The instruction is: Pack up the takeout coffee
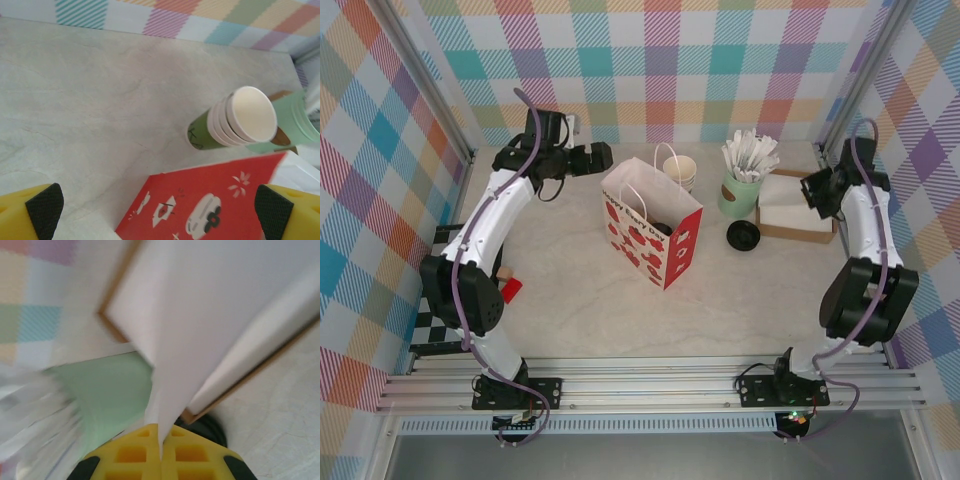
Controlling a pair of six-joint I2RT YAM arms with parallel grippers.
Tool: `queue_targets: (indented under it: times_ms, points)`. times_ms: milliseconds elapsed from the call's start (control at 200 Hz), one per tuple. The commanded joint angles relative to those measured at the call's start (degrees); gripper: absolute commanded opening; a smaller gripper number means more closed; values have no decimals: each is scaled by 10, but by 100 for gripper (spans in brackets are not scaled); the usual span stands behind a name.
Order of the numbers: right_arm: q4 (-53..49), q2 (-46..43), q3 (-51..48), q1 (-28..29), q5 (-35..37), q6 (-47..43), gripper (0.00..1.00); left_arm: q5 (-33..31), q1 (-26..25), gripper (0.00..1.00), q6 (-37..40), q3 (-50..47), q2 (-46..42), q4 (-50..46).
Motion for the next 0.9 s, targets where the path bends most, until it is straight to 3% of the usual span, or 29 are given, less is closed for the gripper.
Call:
queue_targets:
  times_ms: [0, 235, 395, 590, 735, 790, 895]
  points:
    - [-61, -56, 76, 54, 59, -152, 0, 80, 2, 100, 58, 34, 12, -37]
    - [-89, -157, 147, 161, 69, -296, 0, 142, 2, 98, 101, 60, 52, -63]
    - [-72, -197, 222, 213, -64, -383, 0, 197, -7, 89, 103, 101, 96, -85]
    - [-128, -122, 415, 281, -219, -426, 0, 244, -42, 73, 107, 178, 153, -107]
    - [-166, -32, 555, 338, -302, -450, 0, 244, -49, 72, 97, 228, 183, -112]
    - [-179, -4, 586, 356, -320, -458, 0, 226, -48, 76, 100, 240, 183, -123]
    - [-175, 21, 594, 372, -303, -446, 0, 187, -41, 79, 107, 234, 160, -137]
